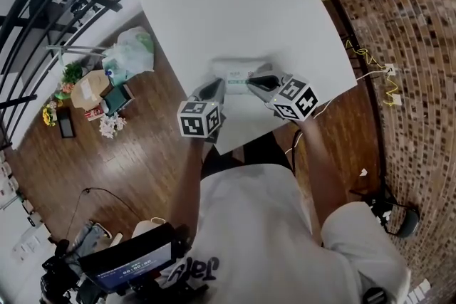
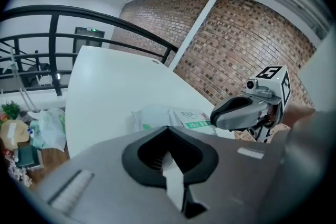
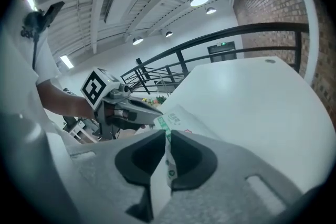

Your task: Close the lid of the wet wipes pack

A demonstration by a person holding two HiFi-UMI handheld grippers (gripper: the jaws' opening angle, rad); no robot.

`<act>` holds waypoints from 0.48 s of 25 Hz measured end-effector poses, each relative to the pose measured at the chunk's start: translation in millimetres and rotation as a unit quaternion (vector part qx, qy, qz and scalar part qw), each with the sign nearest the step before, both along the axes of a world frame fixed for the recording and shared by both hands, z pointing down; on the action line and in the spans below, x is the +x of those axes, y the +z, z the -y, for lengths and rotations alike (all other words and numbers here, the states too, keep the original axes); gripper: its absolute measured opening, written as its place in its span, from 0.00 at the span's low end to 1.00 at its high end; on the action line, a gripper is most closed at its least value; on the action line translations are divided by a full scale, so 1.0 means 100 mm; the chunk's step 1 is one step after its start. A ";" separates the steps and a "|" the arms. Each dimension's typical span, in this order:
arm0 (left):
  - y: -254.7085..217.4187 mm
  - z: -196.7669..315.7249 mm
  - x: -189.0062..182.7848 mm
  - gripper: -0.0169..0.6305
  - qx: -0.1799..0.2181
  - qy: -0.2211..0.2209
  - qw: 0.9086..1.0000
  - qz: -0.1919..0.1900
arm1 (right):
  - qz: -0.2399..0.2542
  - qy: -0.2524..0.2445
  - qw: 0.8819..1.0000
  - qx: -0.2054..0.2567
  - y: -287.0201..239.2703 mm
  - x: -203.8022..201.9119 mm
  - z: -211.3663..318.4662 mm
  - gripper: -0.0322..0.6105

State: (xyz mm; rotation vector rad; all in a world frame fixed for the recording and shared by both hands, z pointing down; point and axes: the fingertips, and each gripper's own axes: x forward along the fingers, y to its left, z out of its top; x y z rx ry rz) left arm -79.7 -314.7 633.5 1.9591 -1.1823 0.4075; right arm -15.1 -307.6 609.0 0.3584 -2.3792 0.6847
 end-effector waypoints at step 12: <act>0.01 0.00 -0.01 0.05 0.003 -0.010 1.000 -0.003 | -0.150 -0.098 0.975 0.129 0.20 -0.17 -0.08 0.07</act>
